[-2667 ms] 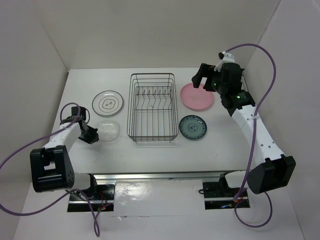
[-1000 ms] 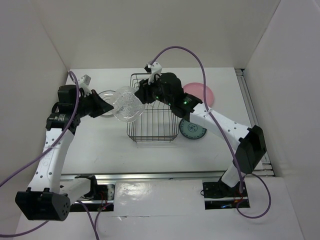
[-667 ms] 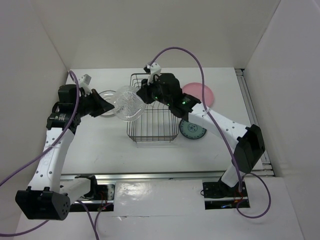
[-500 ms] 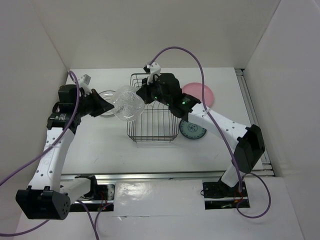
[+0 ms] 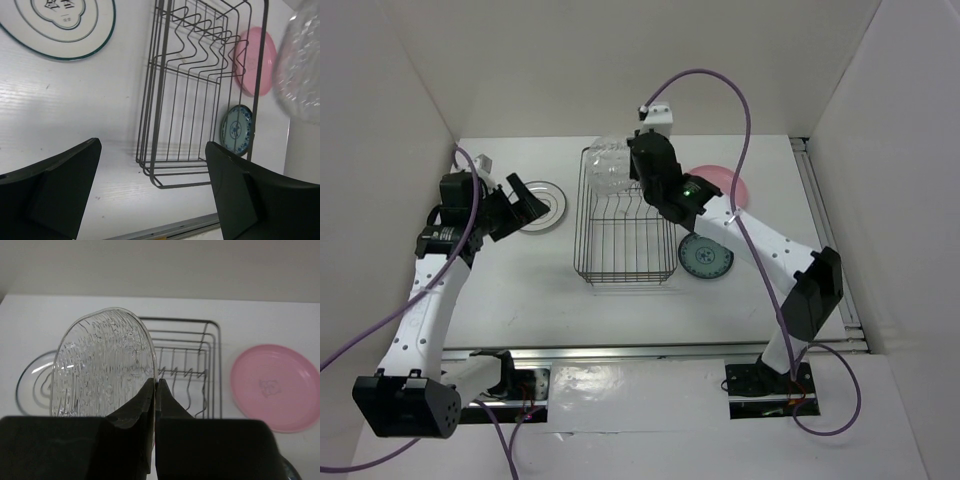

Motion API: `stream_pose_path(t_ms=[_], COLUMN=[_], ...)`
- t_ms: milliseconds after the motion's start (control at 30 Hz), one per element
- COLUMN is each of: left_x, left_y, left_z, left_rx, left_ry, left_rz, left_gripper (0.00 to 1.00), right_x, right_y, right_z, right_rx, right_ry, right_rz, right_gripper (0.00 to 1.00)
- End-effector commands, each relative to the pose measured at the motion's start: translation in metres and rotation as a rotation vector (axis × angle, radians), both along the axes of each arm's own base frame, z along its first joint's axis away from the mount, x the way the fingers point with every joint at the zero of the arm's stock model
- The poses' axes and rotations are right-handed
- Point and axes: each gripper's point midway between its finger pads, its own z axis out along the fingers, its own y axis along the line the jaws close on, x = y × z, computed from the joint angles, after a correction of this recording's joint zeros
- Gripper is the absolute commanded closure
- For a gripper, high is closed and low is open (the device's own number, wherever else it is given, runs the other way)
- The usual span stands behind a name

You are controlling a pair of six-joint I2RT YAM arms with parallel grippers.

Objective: Load the plates into the dish rack

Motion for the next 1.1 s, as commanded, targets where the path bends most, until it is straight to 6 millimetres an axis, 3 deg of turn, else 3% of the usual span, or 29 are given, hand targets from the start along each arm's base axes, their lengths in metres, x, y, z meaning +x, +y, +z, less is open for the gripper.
stream_pose_path(t_ms=[0, 33, 100, 300, 467, 867, 1067], left_x=[-0.002, -0.003, -0.004, -0.005, -0.006, -0.011, -0.011], left_y=[0.013, 0.013, 0.012, 0.016, 0.024, 0.022, 0.018], left_z=[-0.001, -0.006, -0.006, -0.008, -0.011, -0.020, -0.023], left_rx=[0.026, 0.026, 0.029, 0.066, 0.091, 0.084, 0.070], left_ry=[0.006, 0.017, 0.014, 0.015, 0.018, 0.037, 0.036], left_rz=[0.051, 0.051, 0.037, 0.021, 0.024, 0.015, -0.003], left_gripper=[0.01, 0.01, 0.01, 0.01, 0.01, 0.01, 0.01], right_x=[0.016, 0.019, 0.020, 0.021, 0.029, 0.037, 0.046], right_y=[-0.055, -0.060, -0.072, -0.094, -0.099, -0.123, -0.125], right_z=[0.022, 0.009, 0.012, -0.009, -0.020, -0.014, -0.033], right_rx=[-0.013, -0.056, -0.071, -0.215, -0.298, -0.455, -0.496], right_ry=[-0.060, -0.041, -0.055, -0.046, -0.034, -0.037, 0.005], right_rz=[-0.339, -0.386, -0.488, -0.688, -0.730, -0.813, -0.751], right_gripper=[1.00, 1.00, 1.00, 1.00, 1.00, 1.00, 1.00])
